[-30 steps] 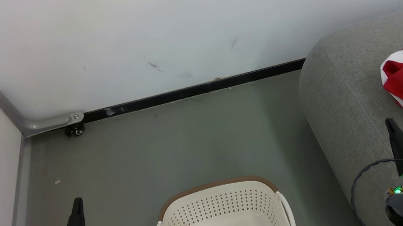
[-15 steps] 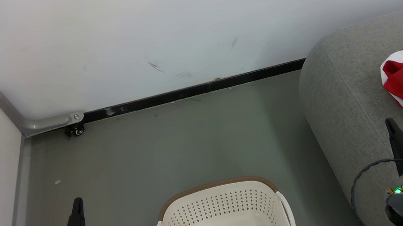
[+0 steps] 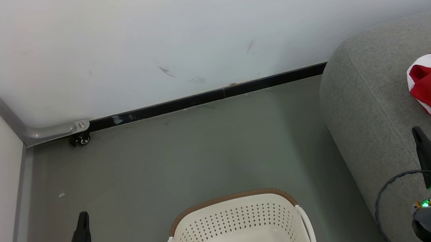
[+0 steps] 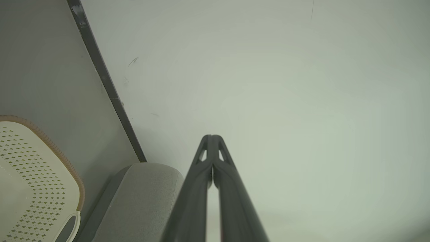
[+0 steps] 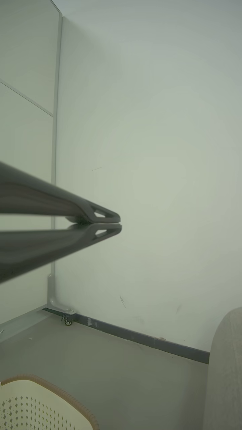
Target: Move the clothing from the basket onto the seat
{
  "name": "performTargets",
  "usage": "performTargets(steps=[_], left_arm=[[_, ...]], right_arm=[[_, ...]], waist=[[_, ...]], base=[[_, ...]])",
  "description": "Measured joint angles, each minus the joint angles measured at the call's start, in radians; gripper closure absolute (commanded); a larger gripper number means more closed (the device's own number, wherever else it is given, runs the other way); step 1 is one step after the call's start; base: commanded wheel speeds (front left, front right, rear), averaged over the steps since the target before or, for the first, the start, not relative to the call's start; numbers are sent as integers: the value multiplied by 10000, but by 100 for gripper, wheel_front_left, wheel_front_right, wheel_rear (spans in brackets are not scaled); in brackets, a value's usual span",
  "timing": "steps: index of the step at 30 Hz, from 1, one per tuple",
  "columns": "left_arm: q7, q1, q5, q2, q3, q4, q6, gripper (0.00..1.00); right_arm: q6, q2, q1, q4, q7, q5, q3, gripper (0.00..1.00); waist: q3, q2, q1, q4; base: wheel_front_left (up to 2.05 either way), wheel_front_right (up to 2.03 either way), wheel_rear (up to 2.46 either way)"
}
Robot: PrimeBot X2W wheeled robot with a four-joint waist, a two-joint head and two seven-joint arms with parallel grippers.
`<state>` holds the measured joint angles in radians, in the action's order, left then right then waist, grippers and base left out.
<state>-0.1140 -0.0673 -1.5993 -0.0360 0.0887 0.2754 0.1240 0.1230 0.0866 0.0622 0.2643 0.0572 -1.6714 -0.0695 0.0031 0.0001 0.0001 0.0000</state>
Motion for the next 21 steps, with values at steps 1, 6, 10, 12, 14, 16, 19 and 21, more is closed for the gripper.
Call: performTargets(steps=[1, 6, 10, 12, 14, 16, 19, 21], left_arm=[[0, 0, 0, 0, 0, 0, 0, 100], [0, 0, 0, 0, 0, 0, 0, 100], [0, 0, 0, 0, 0, 0, 0, 100], [0, 0, 0, 0, 0, 0, 0, 100], [0, 0, 0, 0, 0, 0, 0, 100], [0, 0, 0, 0, 0, 0, 0, 100], [0, 0, 0, 0, 0, 0, 0, 100], [0, 0, 0, 0, 0, 0, 0, 100]], right_arm=[[2, 0, 0, 0, 0, 0, -2, 100], [0, -2, 0, 0, 2, 0, -10, 100], [0, -2, 0, 0, 2, 0, -15, 100], [0, -4, 0, 0, 2, 2, -21, 100], [0, -4, 0, 0, 2, 2, -25, 100], [0, -6, 0, 0, 2, 2, -27, 100], [0, -6, 0, 0, 4, 2, -33, 100], [0, -8, 0, 0, 6, 2, -35, 100]], waist=[[0, 0, 0, 0], [0, 0, 0, 0], [0, 0, 0, 0], [0, 0, 0, 0], [0, 0, 0, 0], [0, 0, 0, 0], [0, 0, 0, 0], [0, 0, 0, 0]], base=[[0, 0, 0], [0, 0, 0], [0, 0, 0], [0, 0, 0], [0, 0, 0], [0, 0, 0], [0, 0, 0], [0, 0, 0]])
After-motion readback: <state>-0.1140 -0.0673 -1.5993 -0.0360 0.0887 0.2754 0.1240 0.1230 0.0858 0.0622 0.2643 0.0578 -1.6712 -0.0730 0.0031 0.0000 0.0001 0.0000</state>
